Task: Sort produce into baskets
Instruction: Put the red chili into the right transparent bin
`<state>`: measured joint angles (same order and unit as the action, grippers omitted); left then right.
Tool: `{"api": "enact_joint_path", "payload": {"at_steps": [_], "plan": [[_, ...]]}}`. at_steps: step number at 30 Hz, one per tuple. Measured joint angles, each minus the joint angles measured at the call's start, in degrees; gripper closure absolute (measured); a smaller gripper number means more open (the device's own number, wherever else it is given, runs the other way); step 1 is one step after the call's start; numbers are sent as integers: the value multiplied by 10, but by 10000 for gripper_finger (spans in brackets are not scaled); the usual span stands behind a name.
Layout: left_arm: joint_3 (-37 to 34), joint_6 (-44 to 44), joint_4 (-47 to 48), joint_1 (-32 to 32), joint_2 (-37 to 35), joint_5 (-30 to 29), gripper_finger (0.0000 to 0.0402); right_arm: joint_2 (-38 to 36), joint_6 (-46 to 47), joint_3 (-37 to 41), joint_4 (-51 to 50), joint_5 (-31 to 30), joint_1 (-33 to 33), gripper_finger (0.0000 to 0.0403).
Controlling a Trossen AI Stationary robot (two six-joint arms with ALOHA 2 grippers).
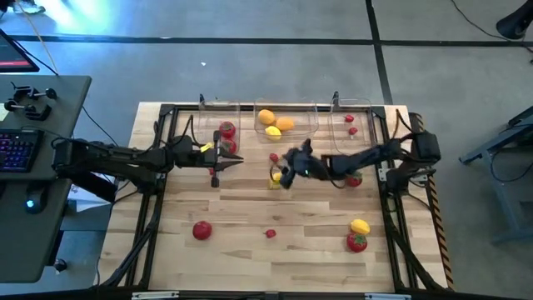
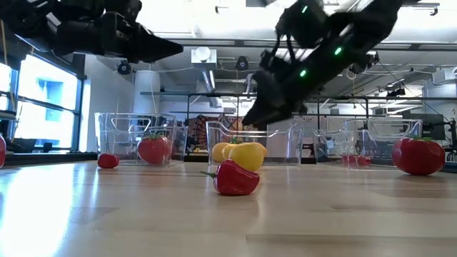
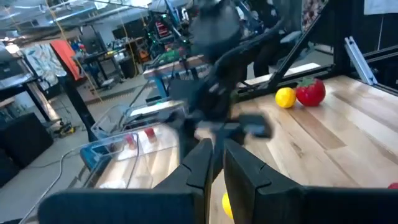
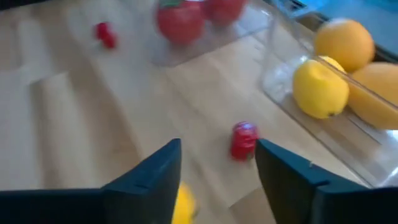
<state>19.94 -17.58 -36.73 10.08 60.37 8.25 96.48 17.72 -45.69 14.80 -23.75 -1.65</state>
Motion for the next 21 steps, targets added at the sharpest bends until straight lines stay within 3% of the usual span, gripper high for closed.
{"api": "enact_joint_path", "payload": {"at_steps": [7, 21], "plan": [[0, 0, 6, 0, 0, 0, 376, 59, -9, 0, 62, 76, -80, 164], [0, 0, 9, 0, 0, 0, 376, 142, -64, -55, 52, 116, -100, 184]]}}
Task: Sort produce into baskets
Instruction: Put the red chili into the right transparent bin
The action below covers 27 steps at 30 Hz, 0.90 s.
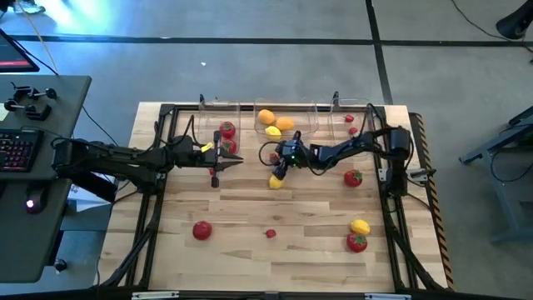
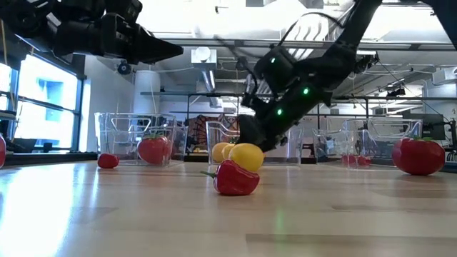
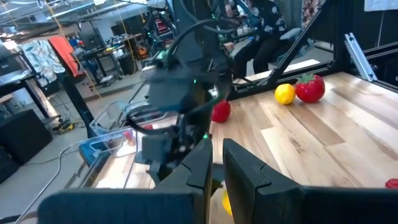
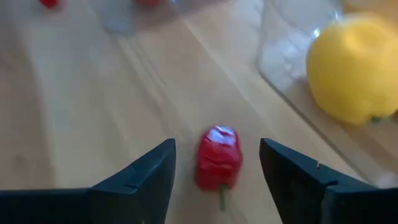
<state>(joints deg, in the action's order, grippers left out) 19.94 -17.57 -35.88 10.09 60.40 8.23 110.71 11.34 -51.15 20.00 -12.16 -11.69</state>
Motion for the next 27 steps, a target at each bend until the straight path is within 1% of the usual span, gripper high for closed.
{"api": "enact_joint_path", "payload": {"at_steps": [5, 11, 15, 18, 23, 25, 27], "plan": [[0, 0, 3, 0, 0, 0, 376, 8, 1, -11, -15, -2, -4, 223], [0, 0, 5, 0, 0, 0, 376, 9, -13, -11, -15, -10, -3, 307], [0, 0, 5, 0, 0, 0, 376, 4, -14, -11, -19, 6, -3, 355], [0, 0, 5, 0, 0, 0, 376, -15, -20, -11, -29, 12, 3, 367], [0, 0, 8, 0, 0, -1, 376, -83, -24, -11, -68, 11, 24, 363], [0, -1, 11, 0, 0, -1, 376, -124, -24, -11, -100, -12, 33, 362], [0, -1, 13, 0, 0, -1, 376, -171, -24, -11, -140, -57, 41, 361]]}}
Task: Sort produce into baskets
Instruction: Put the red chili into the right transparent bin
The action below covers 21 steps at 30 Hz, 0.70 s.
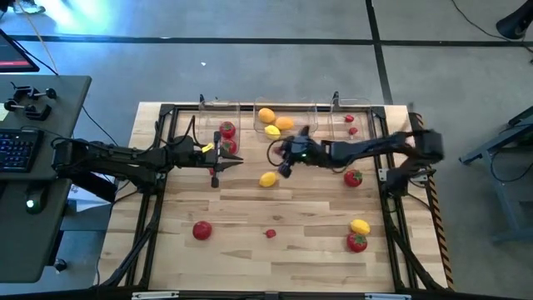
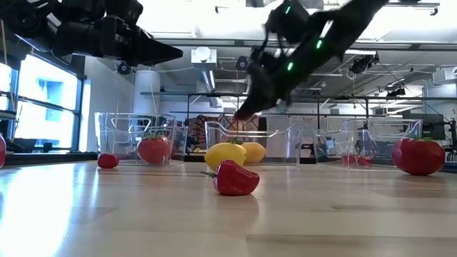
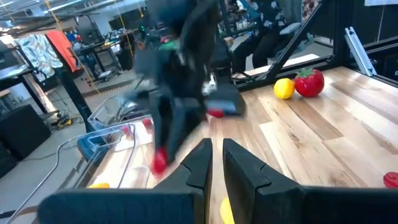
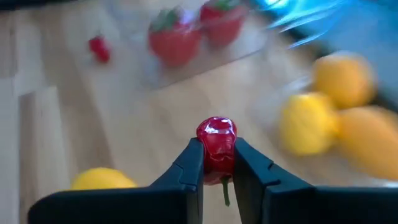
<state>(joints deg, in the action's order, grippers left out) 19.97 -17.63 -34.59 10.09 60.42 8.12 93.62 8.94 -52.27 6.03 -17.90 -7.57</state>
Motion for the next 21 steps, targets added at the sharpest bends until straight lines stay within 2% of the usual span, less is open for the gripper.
{"api": "enact_joint_path", "payload": {"at_steps": [3, 7, 10, 15, 21], "plan": [[0, 0, 0, 0, 0, 0, 376, -72, 19, 0, -92, -89, 3, 361], [0, 0, 0, 0, 0, 0, 376, -156, 106, 0, -247, -214, -21, 360], [0, 0, 0, 0, 0, 0, 376, -192, 186, 0, -356, -256, -57, 360], [0, 10, -11, 0, 0, 0, 376, -201, 251, 35, -410, -256, -144, 360], [0, 11, -16, 0, 0, 1, 376, -197, 219, 124, -290, -160, -253, 360]]}}
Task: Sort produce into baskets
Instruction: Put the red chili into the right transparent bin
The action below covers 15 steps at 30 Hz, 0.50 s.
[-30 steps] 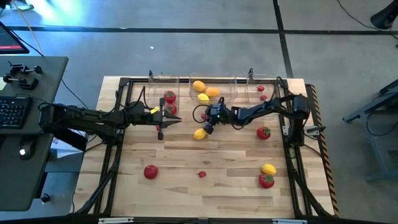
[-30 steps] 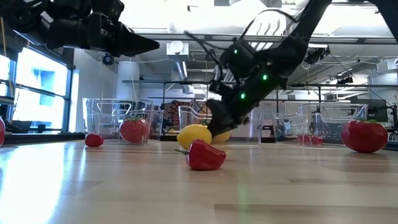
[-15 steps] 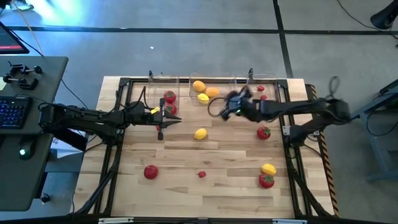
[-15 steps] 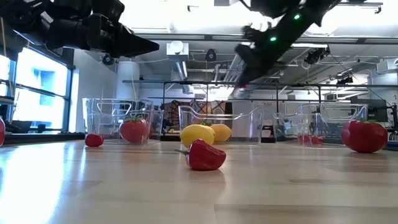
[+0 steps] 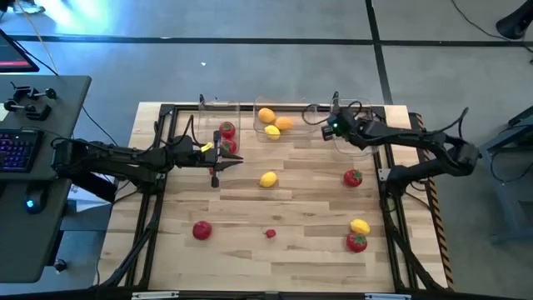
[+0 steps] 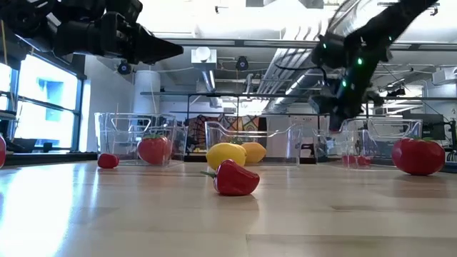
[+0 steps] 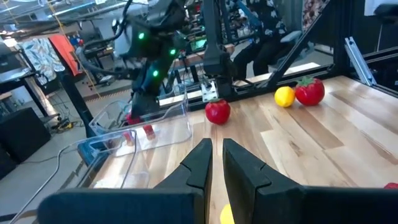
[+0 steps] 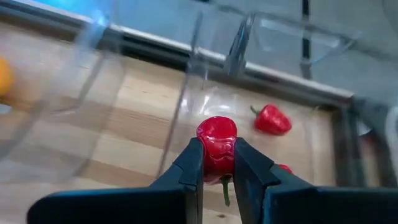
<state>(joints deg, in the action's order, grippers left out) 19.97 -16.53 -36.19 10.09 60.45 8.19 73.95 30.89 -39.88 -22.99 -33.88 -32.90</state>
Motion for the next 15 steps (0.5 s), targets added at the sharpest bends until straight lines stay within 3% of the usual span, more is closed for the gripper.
{"api": "enact_joint_path", "payload": {"at_steps": [7, 15], "plan": [[0, -1, -1, 0, 0, 0, 376, 0, -12, 47, 41, 51, -77, 360], [0, 0, -1, 0, 0, 0, 376, 0, -7, 64, 41, 75, -107, 359]]}}
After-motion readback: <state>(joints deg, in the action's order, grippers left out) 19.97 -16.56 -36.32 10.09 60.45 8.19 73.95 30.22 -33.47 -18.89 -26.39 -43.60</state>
